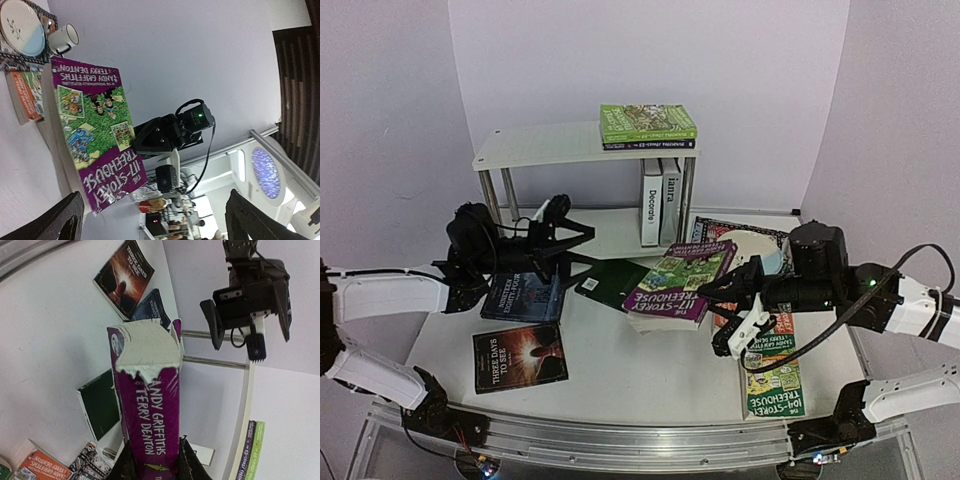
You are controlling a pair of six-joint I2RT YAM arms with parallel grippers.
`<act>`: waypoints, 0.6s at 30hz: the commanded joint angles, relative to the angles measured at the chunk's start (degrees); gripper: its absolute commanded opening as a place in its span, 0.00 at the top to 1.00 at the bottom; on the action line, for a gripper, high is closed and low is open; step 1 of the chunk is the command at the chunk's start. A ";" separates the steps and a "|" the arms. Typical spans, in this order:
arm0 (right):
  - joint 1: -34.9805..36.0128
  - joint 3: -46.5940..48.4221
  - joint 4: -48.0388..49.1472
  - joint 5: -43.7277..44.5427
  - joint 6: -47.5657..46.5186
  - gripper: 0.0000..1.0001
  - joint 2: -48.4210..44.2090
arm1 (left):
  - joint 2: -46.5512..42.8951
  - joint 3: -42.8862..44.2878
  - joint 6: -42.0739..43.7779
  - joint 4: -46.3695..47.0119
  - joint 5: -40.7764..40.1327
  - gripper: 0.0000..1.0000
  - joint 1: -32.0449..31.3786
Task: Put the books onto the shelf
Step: Pass from the left arm to the right
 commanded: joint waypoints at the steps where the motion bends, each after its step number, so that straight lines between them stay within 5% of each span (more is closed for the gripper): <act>1: -0.05 8.66 4.85 6.45 0.07 1.00 -0.44 | -8.44 6.22 15.03 -18.23 -5.92 0.00 0.87; 18: -0.14 43.87 9.06 28.59 7.21 1.00 21.89 | -13.19 8.23 18.89 -24.35 -8.82 0.00 1.07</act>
